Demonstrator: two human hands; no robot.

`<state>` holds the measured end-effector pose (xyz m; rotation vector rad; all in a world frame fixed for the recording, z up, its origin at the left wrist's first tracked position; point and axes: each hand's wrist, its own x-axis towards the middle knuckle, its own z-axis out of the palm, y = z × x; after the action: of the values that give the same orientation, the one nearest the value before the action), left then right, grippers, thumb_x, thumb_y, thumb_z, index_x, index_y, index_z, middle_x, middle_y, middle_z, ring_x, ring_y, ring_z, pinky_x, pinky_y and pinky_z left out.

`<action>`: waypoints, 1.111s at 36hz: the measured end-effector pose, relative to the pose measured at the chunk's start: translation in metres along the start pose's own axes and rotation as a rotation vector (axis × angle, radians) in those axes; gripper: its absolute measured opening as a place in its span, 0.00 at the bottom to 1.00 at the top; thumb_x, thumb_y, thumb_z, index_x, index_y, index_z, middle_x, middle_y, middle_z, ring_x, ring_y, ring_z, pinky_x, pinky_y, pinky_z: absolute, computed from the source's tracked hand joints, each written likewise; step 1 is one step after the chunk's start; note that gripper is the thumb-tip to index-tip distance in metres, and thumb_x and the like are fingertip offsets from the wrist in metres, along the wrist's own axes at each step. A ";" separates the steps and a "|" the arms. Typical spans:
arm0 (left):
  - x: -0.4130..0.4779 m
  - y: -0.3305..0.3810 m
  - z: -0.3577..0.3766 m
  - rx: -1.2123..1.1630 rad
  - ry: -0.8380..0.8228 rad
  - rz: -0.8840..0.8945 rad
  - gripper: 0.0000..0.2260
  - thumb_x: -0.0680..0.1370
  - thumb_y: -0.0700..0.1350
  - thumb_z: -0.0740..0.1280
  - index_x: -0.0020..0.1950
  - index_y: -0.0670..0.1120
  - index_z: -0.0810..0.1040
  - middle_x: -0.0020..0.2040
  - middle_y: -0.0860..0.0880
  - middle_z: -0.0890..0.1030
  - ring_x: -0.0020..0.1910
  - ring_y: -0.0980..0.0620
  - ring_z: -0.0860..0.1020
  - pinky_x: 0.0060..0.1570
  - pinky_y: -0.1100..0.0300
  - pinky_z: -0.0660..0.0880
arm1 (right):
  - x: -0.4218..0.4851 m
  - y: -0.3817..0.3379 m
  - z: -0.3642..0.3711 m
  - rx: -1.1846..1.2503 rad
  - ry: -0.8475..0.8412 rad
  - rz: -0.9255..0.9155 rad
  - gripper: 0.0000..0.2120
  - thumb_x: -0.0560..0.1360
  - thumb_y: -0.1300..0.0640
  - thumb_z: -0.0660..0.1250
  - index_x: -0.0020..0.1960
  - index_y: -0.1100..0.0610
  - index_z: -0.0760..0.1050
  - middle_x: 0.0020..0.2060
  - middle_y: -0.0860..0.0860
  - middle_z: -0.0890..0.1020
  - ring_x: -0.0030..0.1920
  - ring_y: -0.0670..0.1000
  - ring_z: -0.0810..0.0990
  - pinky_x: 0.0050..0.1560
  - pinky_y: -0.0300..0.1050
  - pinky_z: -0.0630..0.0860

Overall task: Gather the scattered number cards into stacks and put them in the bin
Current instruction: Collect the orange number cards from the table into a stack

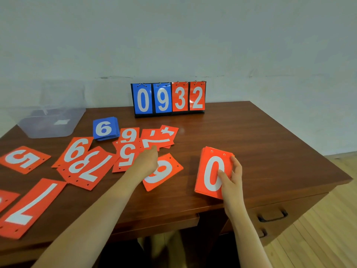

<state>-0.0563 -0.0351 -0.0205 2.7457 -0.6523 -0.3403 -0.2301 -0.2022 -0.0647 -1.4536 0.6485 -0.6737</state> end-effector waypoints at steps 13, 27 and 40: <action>-0.051 0.016 0.001 -0.950 0.259 0.139 0.11 0.77 0.41 0.66 0.58 0.51 0.75 0.60 0.53 0.76 0.59 0.56 0.73 0.58 0.60 0.73 | 0.000 -0.017 0.057 0.084 -0.184 0.017 0.22 0.80 0.55 0.61 0.71 0.44 0.57 0.56 0.40 0.73 0.54 0.47 0.78 0.38 0.35 0.80; -0.023 0.017 0.012 -0.637 0.364 0.207 0.16 0.76 0.49 0.68 0.63 0.52 0.72 0.62 0.54 0.71 0.51 0.56 0.75 0.48 0.68 0.75 | 0.028 -0.023 0.080 0.069 -0.208 0.052 0.29 0.75 0.55 0.68 0.71 0.45 0.59 0.55 0.42 0.75 0.52 0.49 0.80 0.40 0.39 0.81; 0.075 -0.028 -0.009 0.131 -0.023 0.141 0.33 0.79 0.54 0.62 0.77 0.44 0.51 0.77 0.44 0.52 0.76 0.46 0.51 0.73 0.51 0.54 | 0.074 -0.023 0.090 0.031 -0.137 0.100 0.26 0.79 0.58 0.62 0.73 0.46 0.57 0.61 0.46 0.71 0.54 0.49 0.77 0.40 0.38 0.79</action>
<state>0.0227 -0.0438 -0.0337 2.8015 -0.8988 -0.3080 -0.1142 -0.1985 -0.0397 -1.4154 0.5974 -0.4992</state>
